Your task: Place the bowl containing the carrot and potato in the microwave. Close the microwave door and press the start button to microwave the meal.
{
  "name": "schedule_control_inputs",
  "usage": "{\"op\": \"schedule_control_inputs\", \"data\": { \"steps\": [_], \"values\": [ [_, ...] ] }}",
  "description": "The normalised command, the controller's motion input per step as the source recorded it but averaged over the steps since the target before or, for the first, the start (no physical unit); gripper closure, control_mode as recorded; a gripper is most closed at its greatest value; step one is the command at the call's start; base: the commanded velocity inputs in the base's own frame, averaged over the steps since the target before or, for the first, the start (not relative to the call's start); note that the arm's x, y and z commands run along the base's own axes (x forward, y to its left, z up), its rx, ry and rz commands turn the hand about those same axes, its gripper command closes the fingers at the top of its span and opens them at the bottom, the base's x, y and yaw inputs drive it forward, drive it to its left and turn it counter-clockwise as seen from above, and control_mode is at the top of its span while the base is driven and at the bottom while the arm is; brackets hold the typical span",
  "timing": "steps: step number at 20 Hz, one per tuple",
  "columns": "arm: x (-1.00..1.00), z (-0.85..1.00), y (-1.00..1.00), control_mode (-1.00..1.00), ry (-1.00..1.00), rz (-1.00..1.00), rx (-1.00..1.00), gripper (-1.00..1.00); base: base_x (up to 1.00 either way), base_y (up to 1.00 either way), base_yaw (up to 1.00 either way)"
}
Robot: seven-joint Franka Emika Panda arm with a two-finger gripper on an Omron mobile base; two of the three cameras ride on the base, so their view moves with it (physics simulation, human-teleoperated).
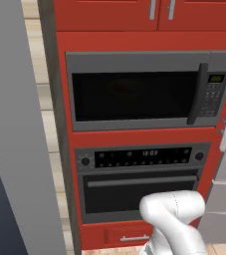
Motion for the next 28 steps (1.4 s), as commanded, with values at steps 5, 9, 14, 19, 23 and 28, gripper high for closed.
{"op": "schedule_control_inputs", "data": {
  "steps": [5,9,14,19,23,28],
  "values": [
    [0.04,0.00,-0.30,-1.00,0.00,0.00,0.08,1.00,0.00,0.00,0.00],
    [0.26,0.00,-0.31,-1.00,0.00,0.00,0.04,1.00,0.00,0.00,0.00],
    [0.23,0.00,-0.20,-1.00,0.00,0.00,0.03,1.00,0.00,0.00,0.00],
    [0.18,0.00,-0.02,-1.00,-0.02,0.00,0.05,1.00,0.00,0.00,0.00],
    [0.13,0.00,0.00,-1.00,-0.01,0.00,0.00,1.00,0.00,0.00,0.00],
    [0.17,0.00,0.00,-1.00,0.00,0.00,0.01,1.00,0.00,0.00,0.00]
  ]
}}
